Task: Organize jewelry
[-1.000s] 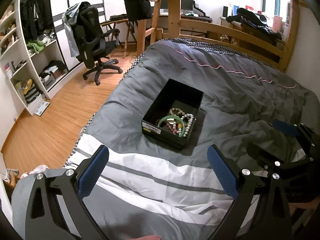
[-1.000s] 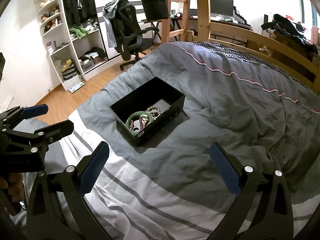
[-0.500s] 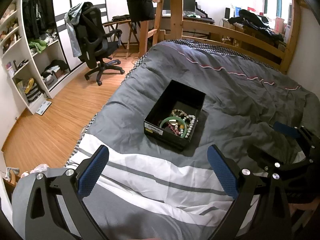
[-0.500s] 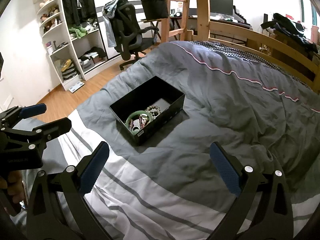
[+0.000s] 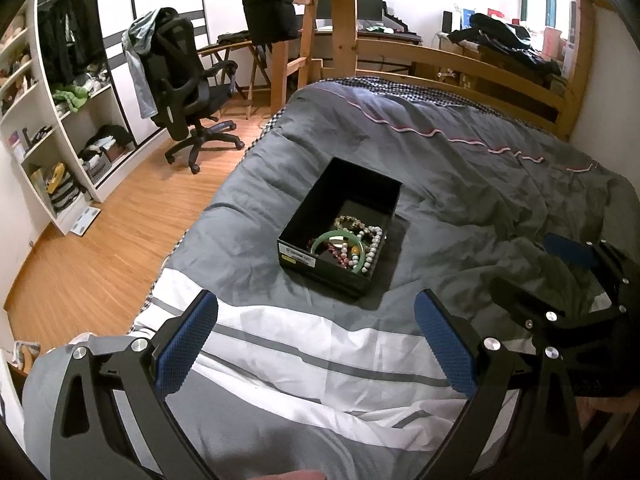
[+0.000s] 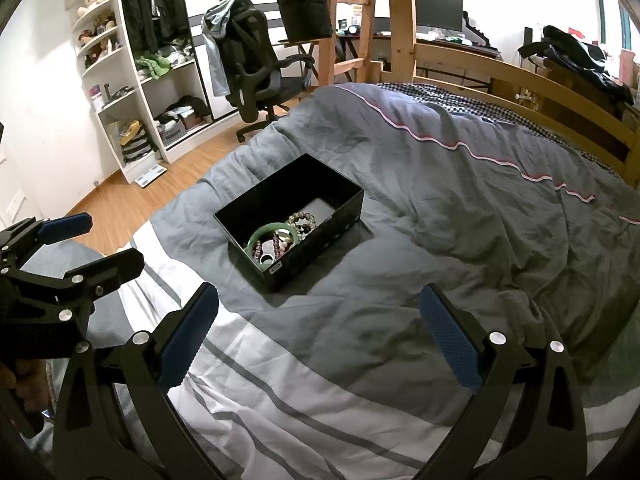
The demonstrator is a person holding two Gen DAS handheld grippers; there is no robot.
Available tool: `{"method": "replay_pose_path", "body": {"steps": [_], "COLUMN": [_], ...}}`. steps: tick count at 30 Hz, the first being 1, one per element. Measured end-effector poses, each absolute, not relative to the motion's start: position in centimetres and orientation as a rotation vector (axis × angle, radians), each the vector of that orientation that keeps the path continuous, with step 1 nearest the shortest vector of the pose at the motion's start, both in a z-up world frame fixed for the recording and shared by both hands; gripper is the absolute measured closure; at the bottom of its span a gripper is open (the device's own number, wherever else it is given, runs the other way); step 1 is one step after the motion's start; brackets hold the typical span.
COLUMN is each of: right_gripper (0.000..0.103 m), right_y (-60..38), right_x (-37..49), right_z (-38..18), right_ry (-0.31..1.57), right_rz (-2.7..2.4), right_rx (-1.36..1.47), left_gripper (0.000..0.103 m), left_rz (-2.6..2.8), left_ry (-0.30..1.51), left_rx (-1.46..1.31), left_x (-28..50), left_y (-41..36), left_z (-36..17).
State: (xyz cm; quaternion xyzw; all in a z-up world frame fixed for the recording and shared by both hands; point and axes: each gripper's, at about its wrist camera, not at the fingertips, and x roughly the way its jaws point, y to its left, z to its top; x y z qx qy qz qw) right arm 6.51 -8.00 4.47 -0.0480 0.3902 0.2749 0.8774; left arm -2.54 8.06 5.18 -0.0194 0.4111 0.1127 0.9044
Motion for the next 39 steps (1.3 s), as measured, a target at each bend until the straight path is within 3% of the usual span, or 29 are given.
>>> {"method": "replay_pose_path", "body": {"steps": [39], "right_gripper": [0.004], "right_y": [-7.49], "right_x": [6.28], "right_z": [3.82], "right_ry": [0.827], "right_rz": [0.585], "right_rx": [-0.114], "left_gripper": [0.006], "left_rz": [0.284], "left_ry": [0.853], "left_rx": [-0.038], "left_x": [-2.78], "left_y": [8.20], "left_z": [5.17]}}
